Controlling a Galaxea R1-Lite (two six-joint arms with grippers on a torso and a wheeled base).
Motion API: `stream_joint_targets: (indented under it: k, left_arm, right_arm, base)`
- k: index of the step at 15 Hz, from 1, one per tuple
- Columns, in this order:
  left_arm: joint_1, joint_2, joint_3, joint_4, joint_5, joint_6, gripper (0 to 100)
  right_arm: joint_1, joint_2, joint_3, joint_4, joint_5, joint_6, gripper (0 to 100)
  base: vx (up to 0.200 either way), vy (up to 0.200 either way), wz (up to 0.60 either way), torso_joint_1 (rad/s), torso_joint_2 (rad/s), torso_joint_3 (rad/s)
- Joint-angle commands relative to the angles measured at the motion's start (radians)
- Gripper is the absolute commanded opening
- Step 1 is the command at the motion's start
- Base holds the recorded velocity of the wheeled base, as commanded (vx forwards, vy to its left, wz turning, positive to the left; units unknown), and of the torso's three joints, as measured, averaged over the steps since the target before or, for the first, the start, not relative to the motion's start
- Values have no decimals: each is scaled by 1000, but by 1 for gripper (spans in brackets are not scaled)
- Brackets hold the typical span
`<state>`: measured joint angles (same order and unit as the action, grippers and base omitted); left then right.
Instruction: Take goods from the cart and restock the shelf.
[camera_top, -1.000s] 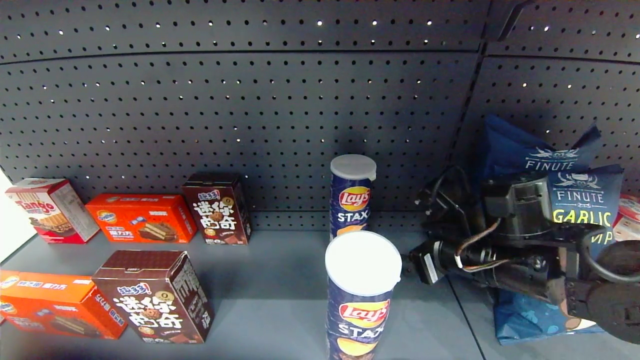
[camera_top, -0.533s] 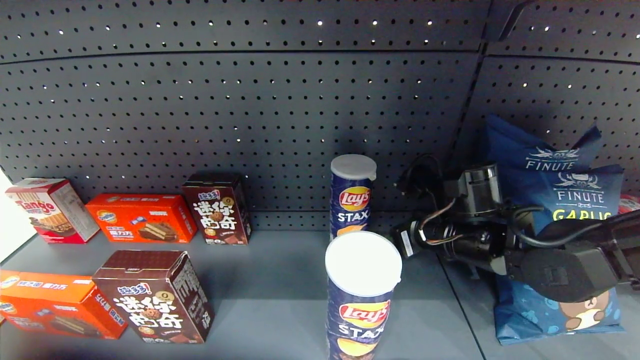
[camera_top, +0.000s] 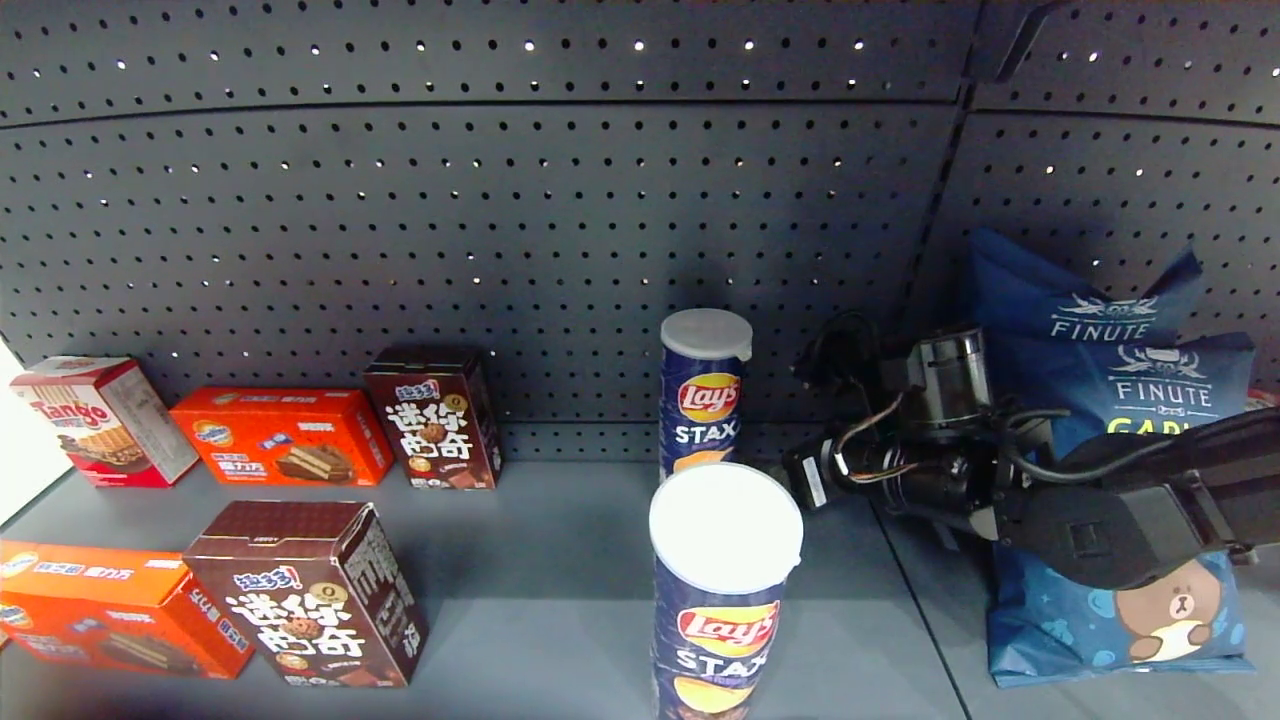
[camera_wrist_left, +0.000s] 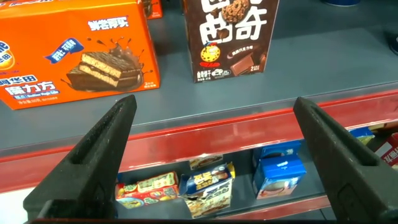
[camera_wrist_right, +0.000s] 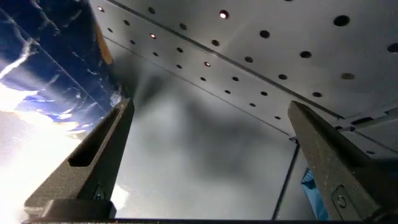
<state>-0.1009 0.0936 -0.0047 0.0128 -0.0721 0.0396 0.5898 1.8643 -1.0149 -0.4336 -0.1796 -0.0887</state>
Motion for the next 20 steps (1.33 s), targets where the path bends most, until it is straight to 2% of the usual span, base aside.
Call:
stream_joint_targets:
  k: [1, 16, 20]
  left_arm:
    - [0, 1, 0, 1, 0, 0, 100]
    - [0, 1, 0, 0, 0, -1, 100]
    - [0, 1, 0, 1, 0, -1, 100]
  right_arm:
    - [13, 1, 1, 0, 2, 0, 100]
    - [41, 30, -30, 0, -1, 1, 100]
    - [54, -82, -28, 1, -12, 0, 100]
  base:
    - [0, 0, 0, 0, 0, 0]
    - [0, 0, 0, 0, 0, 0]
    - [0, 0, 0, 0, 0, 0]
